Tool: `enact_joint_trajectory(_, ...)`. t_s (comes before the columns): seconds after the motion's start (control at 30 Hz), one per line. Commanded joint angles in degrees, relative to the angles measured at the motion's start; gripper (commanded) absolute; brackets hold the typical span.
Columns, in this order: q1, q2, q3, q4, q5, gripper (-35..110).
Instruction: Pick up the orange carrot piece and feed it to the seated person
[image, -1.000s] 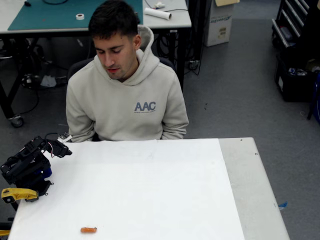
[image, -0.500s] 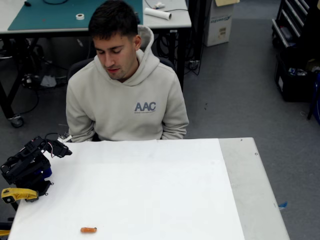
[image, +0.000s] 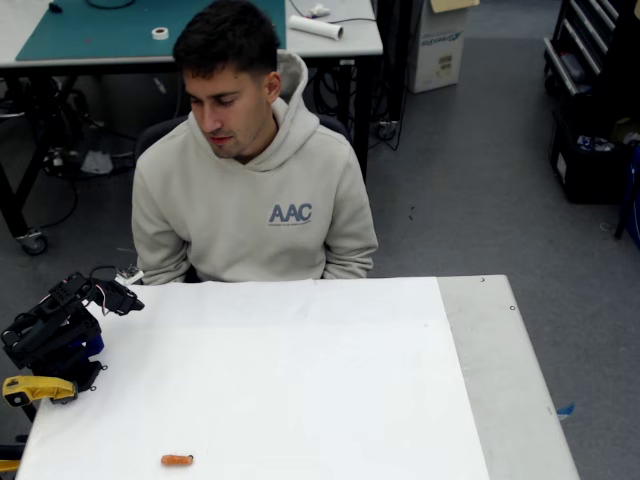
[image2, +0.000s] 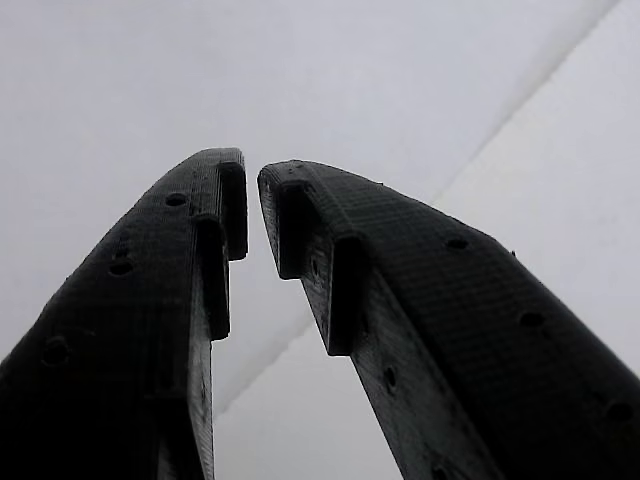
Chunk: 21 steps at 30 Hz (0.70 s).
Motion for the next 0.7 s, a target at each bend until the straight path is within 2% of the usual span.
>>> enact_joint_trajectory(0.0,-0.88,0.53,-4.22,0.79,0.44,-1)
enact_joint_trajectory(0.67,-1.49,0.62,-4.31,0.79,0.44,-1)
